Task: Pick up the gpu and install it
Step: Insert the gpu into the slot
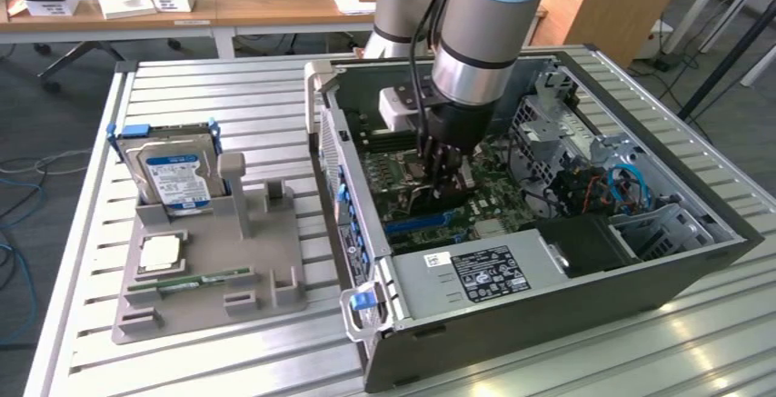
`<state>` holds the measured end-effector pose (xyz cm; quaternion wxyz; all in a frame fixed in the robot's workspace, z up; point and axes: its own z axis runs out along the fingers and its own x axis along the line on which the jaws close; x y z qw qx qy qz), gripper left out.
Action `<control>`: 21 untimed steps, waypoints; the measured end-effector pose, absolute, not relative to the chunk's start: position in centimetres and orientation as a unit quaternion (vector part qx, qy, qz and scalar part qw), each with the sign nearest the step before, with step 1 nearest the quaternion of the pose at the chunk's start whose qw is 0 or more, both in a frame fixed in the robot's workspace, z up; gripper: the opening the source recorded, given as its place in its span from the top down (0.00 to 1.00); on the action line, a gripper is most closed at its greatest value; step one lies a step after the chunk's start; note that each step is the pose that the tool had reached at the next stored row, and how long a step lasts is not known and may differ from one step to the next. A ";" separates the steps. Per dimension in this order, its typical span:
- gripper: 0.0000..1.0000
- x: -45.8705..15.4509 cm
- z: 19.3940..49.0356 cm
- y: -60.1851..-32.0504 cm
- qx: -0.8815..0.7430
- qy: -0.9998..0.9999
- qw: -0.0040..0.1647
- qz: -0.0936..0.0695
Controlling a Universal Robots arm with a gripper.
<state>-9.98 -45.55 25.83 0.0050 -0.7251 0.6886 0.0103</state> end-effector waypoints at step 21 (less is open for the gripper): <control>0.74 -10.0 25.2 -45.5 -0.725 0.689 0.005 0.010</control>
